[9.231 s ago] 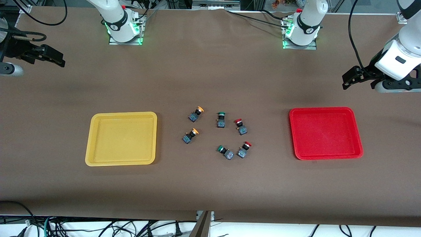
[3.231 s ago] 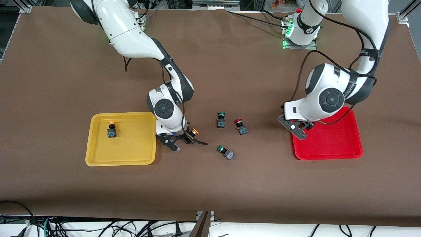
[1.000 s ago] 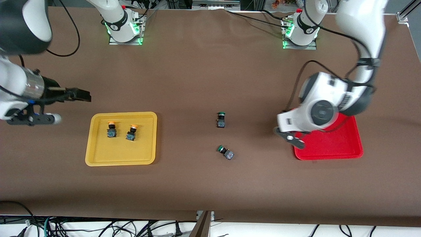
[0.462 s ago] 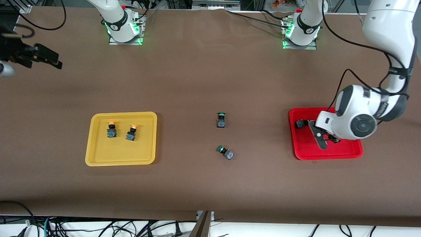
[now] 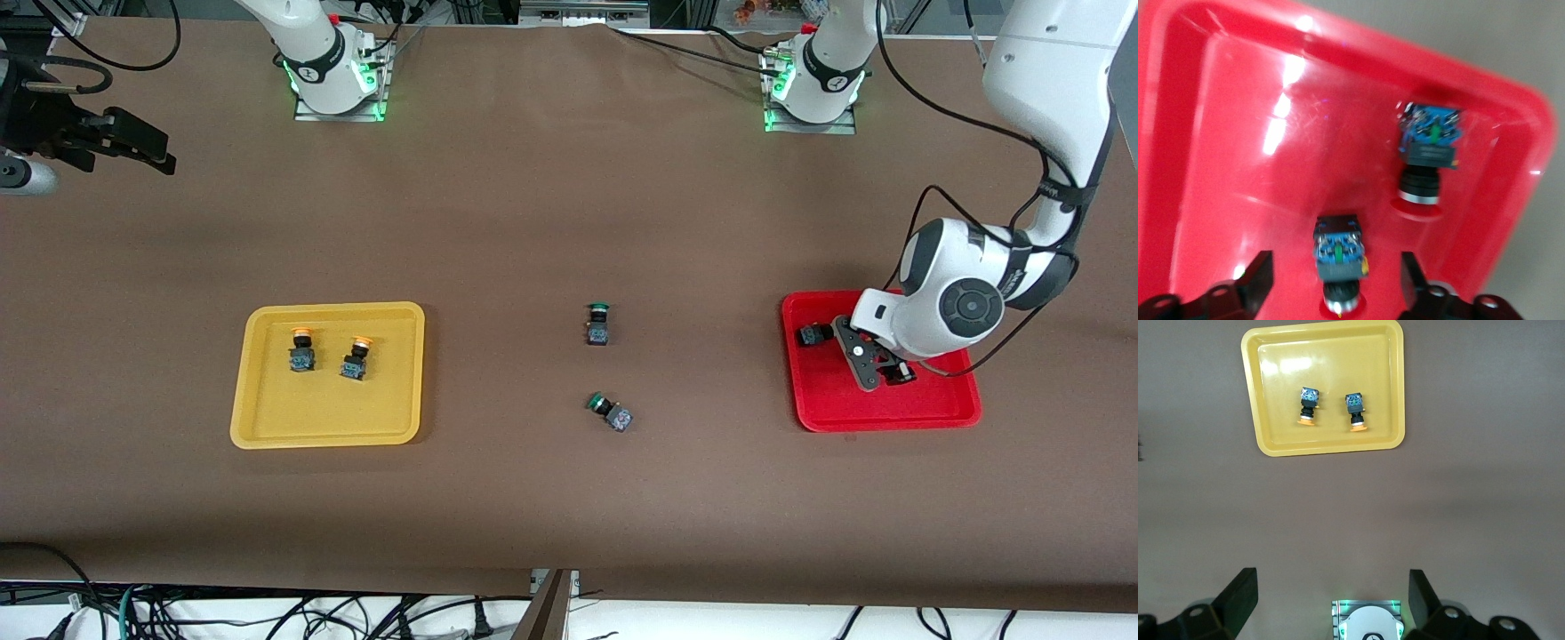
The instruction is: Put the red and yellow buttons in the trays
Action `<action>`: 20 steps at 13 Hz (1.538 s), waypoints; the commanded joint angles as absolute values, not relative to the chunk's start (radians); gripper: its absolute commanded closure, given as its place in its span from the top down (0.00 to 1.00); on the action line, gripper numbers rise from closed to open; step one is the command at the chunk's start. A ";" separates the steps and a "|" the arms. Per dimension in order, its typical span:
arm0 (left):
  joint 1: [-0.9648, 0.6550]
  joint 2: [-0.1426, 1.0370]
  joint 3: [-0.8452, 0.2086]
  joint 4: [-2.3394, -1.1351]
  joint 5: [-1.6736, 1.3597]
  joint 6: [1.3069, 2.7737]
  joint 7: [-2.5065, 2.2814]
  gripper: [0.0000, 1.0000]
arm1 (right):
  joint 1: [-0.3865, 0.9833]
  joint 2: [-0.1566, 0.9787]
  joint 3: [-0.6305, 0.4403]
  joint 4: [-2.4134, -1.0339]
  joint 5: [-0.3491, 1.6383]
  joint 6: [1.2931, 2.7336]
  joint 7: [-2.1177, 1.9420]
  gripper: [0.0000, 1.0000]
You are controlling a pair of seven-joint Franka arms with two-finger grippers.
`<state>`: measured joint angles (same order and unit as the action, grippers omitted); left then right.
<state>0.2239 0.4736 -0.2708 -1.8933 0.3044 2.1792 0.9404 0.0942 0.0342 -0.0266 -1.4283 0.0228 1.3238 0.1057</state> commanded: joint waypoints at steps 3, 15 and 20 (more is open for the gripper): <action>0.232 0.288 -0.287 -1.621 0.183 1.635 0.552 1.00 | 0.089 0.023 -0.020 -1.439 -0.001 1.331 0.103 1.00; -0.061 -0.090 0.058 -1.841 0.018 1.852 -0.020 1.00 | 0.087 0.032 -0.021 -1.437 -0.009 1.335 0.098 1.00; -0.057 -0.011 0.058 -1.735 0.020 1.763 -0.014 1.00 | 0.086 0.032 -0.023 -1.437 -0.006 1.333 0.103 1.00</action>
<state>-0.0415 -0.0487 0.0439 -1.7942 0.0362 1.8134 -0.0045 0.0937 0.0401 -0.0276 -1.4296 -0.0012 1.3273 0.1056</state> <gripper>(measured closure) 0.000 0.000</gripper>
